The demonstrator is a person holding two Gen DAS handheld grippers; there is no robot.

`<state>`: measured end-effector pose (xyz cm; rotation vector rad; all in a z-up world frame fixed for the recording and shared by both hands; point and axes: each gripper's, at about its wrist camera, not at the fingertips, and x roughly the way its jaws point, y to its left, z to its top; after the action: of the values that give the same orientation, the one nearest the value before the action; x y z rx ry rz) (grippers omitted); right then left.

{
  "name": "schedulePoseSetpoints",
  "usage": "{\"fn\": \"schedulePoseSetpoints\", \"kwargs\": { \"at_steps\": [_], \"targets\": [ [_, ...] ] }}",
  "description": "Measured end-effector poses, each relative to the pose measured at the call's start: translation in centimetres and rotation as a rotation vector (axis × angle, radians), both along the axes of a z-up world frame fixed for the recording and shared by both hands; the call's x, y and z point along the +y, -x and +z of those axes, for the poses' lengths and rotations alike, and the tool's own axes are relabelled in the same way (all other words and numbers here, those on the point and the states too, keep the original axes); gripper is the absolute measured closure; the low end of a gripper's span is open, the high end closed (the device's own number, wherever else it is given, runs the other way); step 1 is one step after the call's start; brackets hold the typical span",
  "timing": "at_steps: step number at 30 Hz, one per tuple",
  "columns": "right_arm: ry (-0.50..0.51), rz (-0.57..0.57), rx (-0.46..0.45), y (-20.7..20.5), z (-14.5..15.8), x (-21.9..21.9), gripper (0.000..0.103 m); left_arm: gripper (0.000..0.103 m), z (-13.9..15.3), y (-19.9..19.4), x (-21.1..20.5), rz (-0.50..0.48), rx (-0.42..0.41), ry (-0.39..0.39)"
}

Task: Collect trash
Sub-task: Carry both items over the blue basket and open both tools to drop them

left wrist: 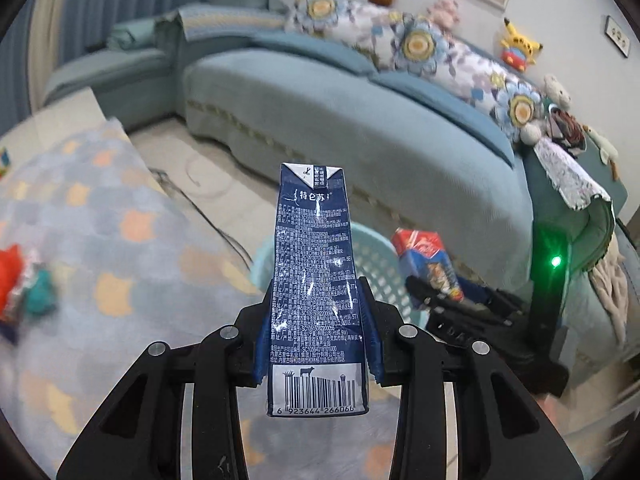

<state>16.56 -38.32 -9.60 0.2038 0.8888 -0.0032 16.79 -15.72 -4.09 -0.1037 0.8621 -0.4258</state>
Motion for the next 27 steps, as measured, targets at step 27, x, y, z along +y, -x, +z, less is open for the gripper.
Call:
{"fn": "schedulePoseSetpoints", "kwargs": {
  "at_steps": [27],
  "targets": [
    [-0.086,-0.008,0.116,2.3,-4.2,-2.3,0.037,0.060,-2.7,-0.1,-2.4,-0.051,0.027,-0.027]
  ]
}}
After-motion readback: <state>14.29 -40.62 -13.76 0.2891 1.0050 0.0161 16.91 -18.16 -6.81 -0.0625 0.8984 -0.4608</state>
